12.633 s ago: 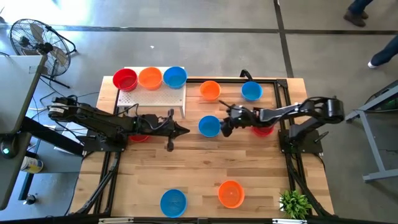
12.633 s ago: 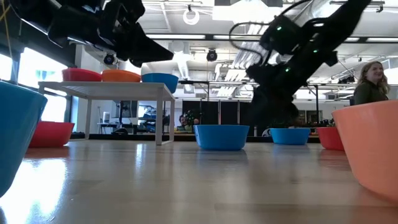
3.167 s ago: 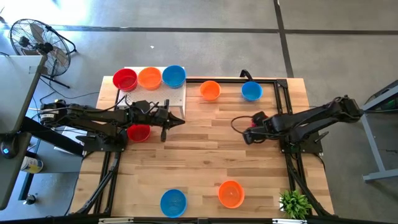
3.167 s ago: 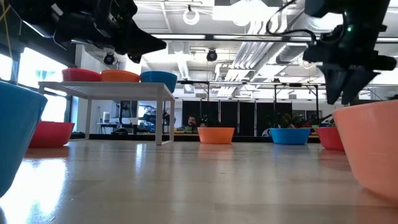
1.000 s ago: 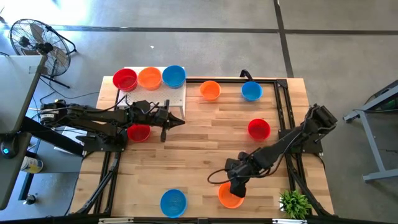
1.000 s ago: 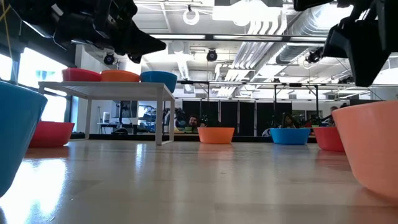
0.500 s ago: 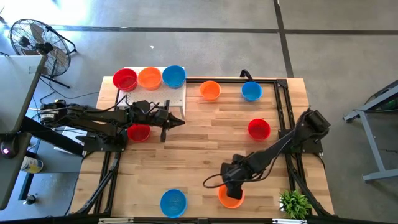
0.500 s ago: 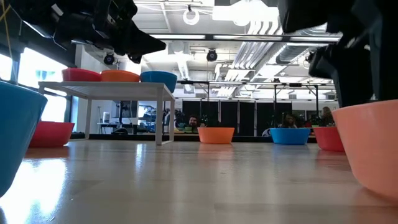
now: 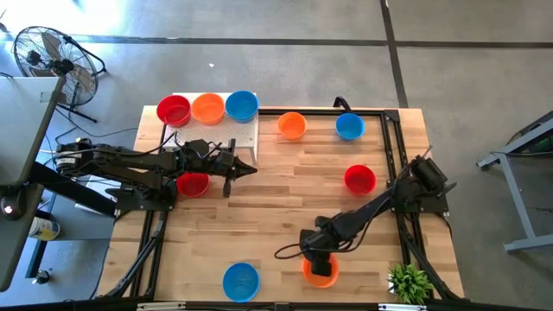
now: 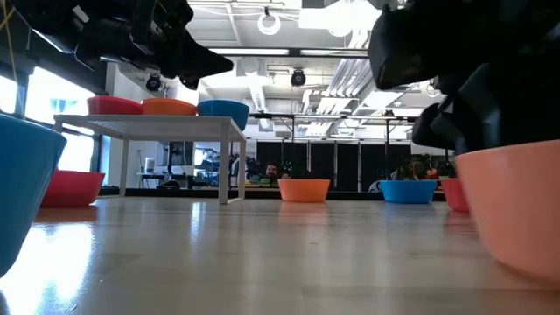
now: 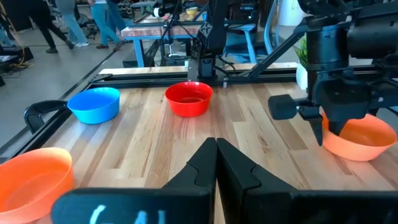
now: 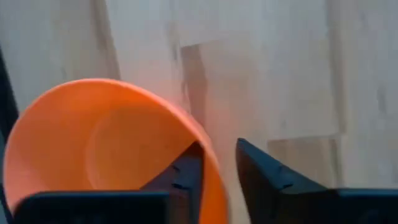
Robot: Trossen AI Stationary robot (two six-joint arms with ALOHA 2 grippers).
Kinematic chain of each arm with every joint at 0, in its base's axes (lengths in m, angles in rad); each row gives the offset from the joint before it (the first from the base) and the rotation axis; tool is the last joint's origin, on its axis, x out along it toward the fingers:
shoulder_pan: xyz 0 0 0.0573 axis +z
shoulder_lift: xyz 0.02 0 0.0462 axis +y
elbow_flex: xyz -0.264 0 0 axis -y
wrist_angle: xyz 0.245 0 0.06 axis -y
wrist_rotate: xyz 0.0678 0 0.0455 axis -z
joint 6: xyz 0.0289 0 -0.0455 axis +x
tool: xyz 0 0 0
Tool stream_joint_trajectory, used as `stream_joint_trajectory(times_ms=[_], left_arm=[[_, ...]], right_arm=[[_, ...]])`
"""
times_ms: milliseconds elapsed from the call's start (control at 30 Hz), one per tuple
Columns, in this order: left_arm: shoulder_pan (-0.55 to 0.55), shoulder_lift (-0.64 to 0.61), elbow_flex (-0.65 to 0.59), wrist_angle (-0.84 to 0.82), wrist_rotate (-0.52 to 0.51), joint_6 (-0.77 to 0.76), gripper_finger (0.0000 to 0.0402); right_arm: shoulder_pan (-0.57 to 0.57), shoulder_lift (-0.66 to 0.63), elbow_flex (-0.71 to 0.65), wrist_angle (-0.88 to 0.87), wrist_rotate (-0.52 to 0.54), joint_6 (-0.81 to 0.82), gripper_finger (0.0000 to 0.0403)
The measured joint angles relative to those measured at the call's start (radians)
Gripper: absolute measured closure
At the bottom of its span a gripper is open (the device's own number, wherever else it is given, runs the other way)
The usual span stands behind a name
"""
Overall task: Pick & Place Mini bowls
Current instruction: Stack the orange bowl on top of the other orange bowls on the shelf
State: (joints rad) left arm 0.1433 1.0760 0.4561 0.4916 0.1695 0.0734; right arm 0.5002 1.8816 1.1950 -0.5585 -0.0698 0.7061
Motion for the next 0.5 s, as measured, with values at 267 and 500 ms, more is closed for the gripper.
stream_joint_trajectory(times_ms=[267, 500], left_arm=[[0.000, 0.000, 0.000, 0.000, 0.000, 0.000, 0.0401], [0.000, 0.000, 0.000, -0.001, -0.001, 0.000, 0.0401]], right_arm=[[-0.063, -0.002, 0.000, 0.003, -0.068, -0.053, 0.0389], [-0.155, -0.053, 0.002, 0.007, -0.093, -0.058, 0.0396]])
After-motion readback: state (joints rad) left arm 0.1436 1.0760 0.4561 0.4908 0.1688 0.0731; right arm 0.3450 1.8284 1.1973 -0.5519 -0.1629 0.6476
